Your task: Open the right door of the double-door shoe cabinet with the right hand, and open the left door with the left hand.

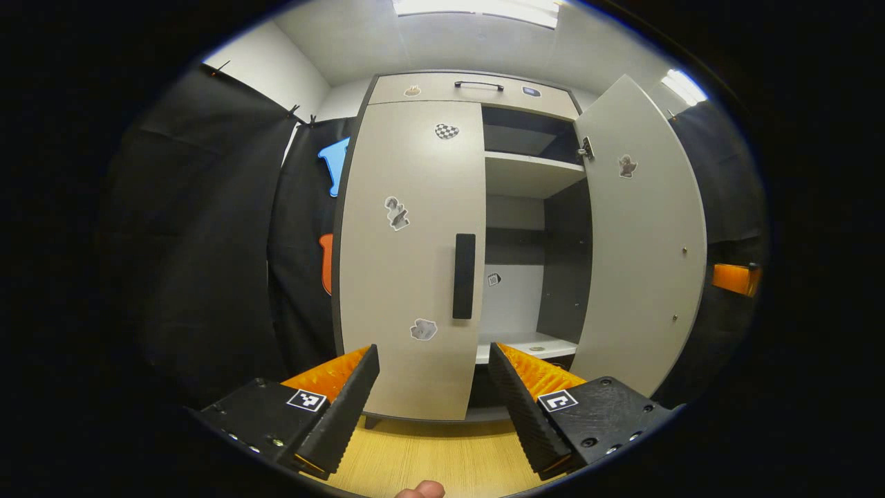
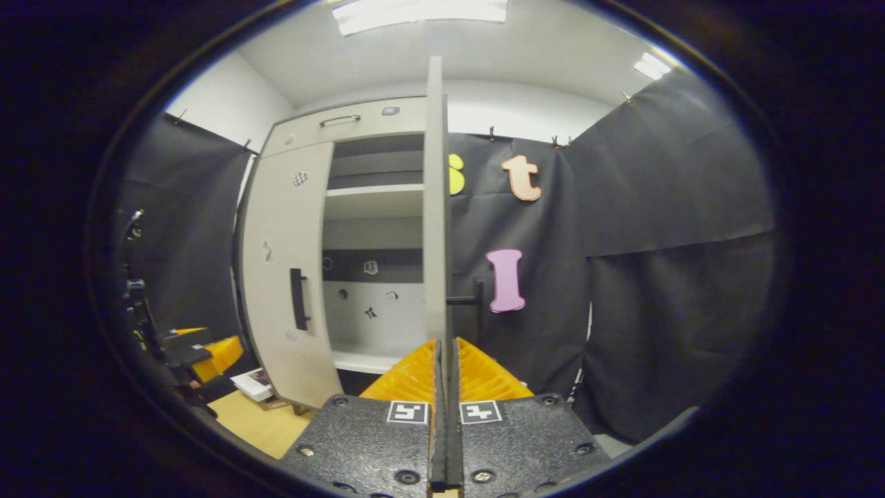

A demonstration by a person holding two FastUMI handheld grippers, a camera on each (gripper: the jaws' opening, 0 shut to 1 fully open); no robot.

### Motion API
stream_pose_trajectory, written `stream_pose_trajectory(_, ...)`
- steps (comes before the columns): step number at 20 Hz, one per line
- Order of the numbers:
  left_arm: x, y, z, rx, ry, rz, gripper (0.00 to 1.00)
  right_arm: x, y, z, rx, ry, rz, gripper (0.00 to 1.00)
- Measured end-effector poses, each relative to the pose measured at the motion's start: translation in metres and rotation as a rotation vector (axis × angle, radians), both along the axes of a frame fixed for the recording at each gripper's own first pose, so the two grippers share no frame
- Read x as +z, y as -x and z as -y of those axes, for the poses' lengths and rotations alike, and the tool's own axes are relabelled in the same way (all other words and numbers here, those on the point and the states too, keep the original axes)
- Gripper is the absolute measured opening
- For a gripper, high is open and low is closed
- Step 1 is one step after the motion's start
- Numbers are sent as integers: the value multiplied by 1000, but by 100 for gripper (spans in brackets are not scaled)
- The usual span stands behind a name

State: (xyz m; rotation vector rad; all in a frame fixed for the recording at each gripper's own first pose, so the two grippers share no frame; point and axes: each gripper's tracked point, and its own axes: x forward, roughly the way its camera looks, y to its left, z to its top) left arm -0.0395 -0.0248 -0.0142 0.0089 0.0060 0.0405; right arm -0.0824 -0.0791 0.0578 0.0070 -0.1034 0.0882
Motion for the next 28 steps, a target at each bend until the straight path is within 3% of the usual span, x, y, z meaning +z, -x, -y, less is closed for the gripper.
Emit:
stream_pose_trajectory(4,-5,2,0,-20,12,-18,95,-6,-12,-41,36,-16,5,4)
stream_pose_trajectory(7,-8,7,-3,-30,12,-23,95,-24,-32,-48,-7,10,-34,4)
stream_pose_trajectory(10,-6,9,-8,-39,4,-13,95,-42,-43,-64,18,26,-75,9)
stream_pose_trajectory(11,-7,9,-12,-36,0,-12,95,-47,-46,-64,6,32,-84,29)
stream_pose_trajectory(13,-9,7,-15,-36,2,-14,95,-50,-51,-64,-9,39,-90,53)
stream_pose_trajectory(14,-10,6,-18,-35,3,-16,95,-50,-52,-66,-8,37,-86,62)
stream_pose_trajectory(16,-10,4,-20,-36,3,-20,95,-49,-55,-70,-2,27,-79,67)
stream_pose_trajectory(19,-11,-3,-22,-39,6,-18,95,-48,-60,-73,-4,17,-75,95)
stream_pose_trajectory(23,-2,-32,-10,-80,18,10,95,-52,-66,-79,15,31,-93,96)
stream_pose_trajectory(28,16,-102,9,-115,4,27,95,-56,-63,-85,44,63,-92,96)
